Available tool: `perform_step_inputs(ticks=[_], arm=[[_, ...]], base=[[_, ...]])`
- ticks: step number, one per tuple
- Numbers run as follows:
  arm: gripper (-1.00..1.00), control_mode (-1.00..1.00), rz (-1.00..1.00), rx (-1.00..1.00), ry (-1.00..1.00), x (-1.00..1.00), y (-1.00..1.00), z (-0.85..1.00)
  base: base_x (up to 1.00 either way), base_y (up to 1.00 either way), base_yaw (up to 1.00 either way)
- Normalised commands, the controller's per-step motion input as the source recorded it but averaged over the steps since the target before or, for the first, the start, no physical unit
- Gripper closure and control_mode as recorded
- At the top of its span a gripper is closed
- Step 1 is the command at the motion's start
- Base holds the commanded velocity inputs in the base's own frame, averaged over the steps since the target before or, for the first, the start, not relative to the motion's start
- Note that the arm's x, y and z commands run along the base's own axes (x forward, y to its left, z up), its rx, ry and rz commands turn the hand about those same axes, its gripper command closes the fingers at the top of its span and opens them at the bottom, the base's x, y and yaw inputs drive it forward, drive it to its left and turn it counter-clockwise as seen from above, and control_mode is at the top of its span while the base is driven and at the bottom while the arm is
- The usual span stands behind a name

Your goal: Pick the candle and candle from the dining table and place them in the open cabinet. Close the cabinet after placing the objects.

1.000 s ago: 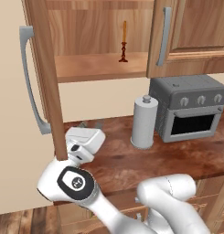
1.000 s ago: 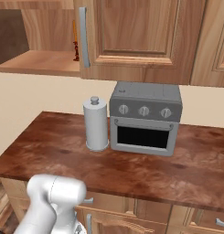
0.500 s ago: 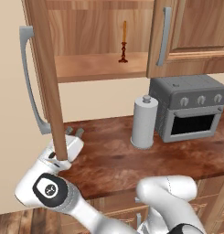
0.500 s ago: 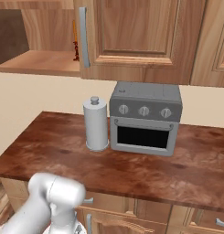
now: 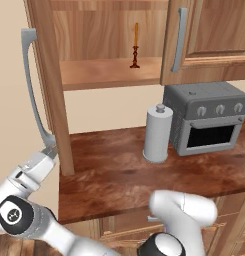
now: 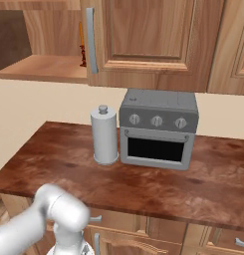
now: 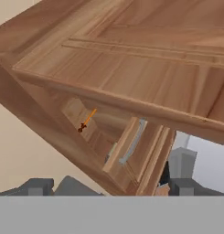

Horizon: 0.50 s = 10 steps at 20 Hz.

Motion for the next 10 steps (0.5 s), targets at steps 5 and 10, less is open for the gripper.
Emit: perform_step_inputs(ticks=[5, 10], arm=[[-1.0, -1.0, -0.09, 0.01, 0.0, 0.11, 0.26, 0.07], [-1.0, -1.0, -0.01, 0.0, -0.06, 0.09, 0.04, 0.31]], base=[[0.0, 0.0, 0.0], [0.0, 0.0, 0.0]])
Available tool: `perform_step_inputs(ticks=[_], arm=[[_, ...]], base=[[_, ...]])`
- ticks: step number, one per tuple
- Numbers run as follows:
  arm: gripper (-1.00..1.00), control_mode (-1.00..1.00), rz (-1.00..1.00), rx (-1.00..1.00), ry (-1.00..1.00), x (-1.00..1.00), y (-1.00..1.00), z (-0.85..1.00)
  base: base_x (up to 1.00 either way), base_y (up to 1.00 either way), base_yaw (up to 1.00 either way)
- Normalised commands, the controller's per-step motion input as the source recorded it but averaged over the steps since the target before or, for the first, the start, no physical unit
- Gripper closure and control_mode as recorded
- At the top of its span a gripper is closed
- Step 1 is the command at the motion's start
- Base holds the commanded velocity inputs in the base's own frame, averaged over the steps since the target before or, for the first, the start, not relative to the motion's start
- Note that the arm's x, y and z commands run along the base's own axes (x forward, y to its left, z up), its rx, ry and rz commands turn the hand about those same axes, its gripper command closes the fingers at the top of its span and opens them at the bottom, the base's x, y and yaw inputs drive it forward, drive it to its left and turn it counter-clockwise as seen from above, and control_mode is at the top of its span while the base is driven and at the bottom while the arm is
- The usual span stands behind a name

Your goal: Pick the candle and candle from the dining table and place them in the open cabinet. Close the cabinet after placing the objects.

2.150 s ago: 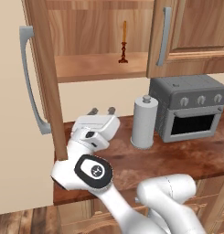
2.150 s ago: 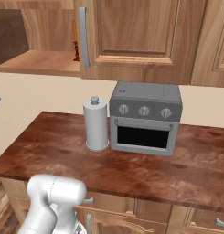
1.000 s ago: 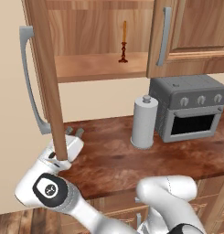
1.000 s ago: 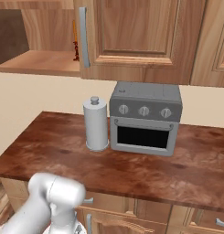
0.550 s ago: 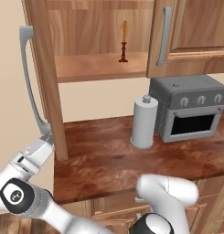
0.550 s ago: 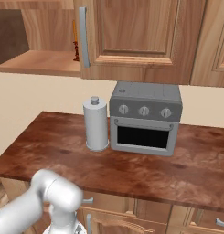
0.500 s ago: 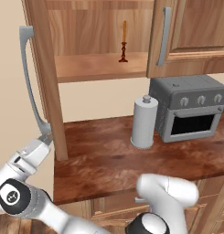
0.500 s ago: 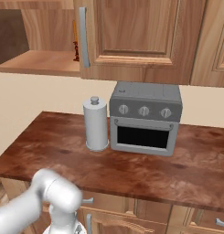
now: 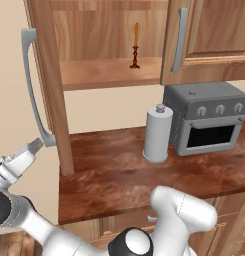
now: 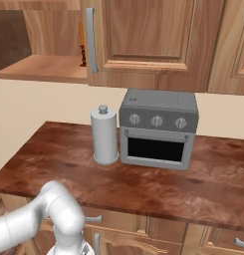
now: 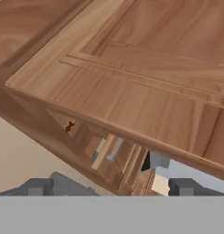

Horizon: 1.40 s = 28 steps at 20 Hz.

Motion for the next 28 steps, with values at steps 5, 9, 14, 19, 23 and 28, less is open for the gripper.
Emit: perform_step_inputs(ticks=[5, 9, 14, 19, 23, 28], arm=[[-1.0, -1.0, 0.0, 0.01, -0.12, -0.15, 0.0, 0.2], [-1.0, -1.0, 0.01, 0.0, -0.23, -0.03, -0.05, 0.39], [-1.0, -1.0, 0.0, 0.0, -0.21, 0.0, -0.23, 0.52], [-1.0, -1.0, 0.06, 0.01, -0.23, -0.02, -0.48, 0.31], [-1.0, -1.0, 0.14, 0.05, -0.23, -0.13, -0.82, 0.15], [-1.0, -1.0, 0.16, 0.06, -0.24, -0.24, -0.97, 0.12]], base=[[0.0, 0.0, 0.0], [0.0, 0.0, 0.0], [0.0, 0.0, 0.0], [0.0, 0.0, 0.0], [0.0, 0.0, 0.0], [0.0, 0.0, 0.0]])
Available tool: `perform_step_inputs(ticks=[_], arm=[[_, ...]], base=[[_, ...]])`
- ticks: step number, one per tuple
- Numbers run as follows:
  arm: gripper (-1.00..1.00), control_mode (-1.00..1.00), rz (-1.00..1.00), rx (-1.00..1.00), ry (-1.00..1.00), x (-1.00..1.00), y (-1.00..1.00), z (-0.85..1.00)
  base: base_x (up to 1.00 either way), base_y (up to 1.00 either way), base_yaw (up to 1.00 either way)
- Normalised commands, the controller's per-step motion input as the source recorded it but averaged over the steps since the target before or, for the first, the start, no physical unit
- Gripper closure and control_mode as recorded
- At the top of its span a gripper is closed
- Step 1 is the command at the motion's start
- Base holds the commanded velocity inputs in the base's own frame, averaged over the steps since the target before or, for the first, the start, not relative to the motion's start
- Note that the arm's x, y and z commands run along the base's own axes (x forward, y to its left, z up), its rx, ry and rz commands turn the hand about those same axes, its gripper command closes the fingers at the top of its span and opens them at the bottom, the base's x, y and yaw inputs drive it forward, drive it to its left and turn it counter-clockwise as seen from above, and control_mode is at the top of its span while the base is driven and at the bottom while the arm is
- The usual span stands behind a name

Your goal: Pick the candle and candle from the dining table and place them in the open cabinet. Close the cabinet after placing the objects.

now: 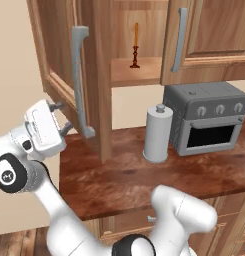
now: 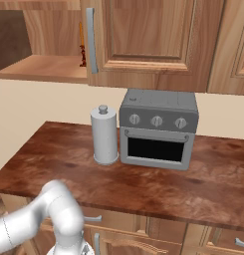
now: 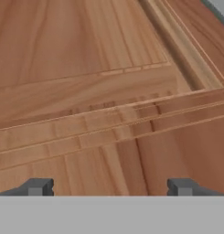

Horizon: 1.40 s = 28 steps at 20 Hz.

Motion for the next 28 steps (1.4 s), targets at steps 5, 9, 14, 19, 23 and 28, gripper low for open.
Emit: perform_step_inputs(ticks=[5, 9, 14, 19, 23, 28], arm=[[-1.0, -1.0, 0.17, 0.09, -0.25, -0.15, -1.0, 0.14], [-1.0, -1.0, 0.24, 0.12, -0.19, 0.04, -1.0, 0.06], [-1.0, -1.0, 0.29, 0.14, -0.18, 0.48, -0.93, 0.36], [-1.0, -1.0, 0.35, 0.14, -0.07, 0.82, -0.81, 0.73], [-1.0, -1.0, 0.39, 0.12, -0.07, 0.86, -0.74, 0.63], [-1.0, -1.0, 0.41, 0.15, -0.05, 0.94, -0.77, 0.39]], base=[[0.0, 0.0, 0.0], [0.0, 0.0, 0.0], [0.0, 0.0, 0.0], [0.0, 0.0, 0.0], [0.0, 0.0, 0.0], [0.0, 0.0, 0.0]])
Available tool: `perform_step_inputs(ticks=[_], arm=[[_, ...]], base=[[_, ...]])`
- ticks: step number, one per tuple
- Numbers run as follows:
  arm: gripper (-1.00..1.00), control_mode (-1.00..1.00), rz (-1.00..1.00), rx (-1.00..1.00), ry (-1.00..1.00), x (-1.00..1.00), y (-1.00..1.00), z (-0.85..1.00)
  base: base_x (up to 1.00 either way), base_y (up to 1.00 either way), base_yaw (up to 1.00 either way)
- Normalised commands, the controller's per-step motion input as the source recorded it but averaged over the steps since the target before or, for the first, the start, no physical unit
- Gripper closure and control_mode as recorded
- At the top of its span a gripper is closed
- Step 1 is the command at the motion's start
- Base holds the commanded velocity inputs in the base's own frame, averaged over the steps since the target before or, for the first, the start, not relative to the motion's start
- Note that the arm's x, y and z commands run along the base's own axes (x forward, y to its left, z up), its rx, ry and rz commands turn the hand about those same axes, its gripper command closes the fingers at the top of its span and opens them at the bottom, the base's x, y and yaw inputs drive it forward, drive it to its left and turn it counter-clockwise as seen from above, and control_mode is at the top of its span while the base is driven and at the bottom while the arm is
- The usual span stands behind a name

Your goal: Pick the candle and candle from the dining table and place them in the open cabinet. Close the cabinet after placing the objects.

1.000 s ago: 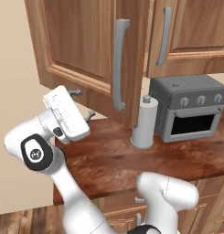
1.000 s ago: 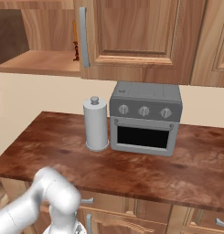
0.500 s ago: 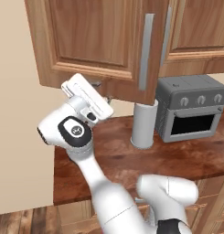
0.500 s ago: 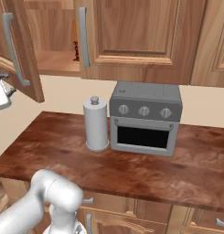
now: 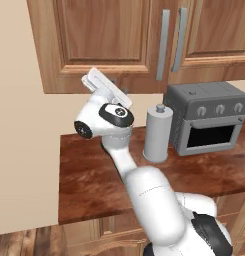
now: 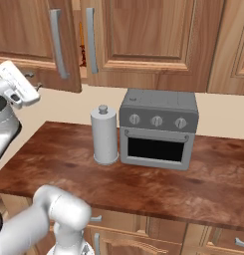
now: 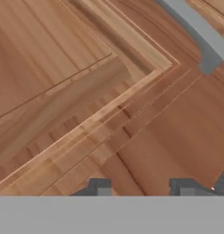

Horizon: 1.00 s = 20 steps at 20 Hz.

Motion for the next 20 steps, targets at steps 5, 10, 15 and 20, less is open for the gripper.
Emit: perform_step_inputs(ticks=[5, 10, 15, 20], arm=[[-1.0, -1.0, 0.42, 0.16, -0.01, 0.89, -0.78, 0.27], [-1.0, -1.0, 0.39, 0.15, 0.0, 0.9, -0.68, 0.27], [-1.0, -1.0, 0.34, 0.14, 0.0, 0.67, -0.55, 0.11], [-1.0, -1.0, 0.16, 0.07, 0.0, 0.12, -0.23, 0.04]], base=[[0.0, 0.0, 0.0], [0.0, 0.0, 0.0], [0.0, 0.0, 0.0], [0.0, 0.0, 0.0]])
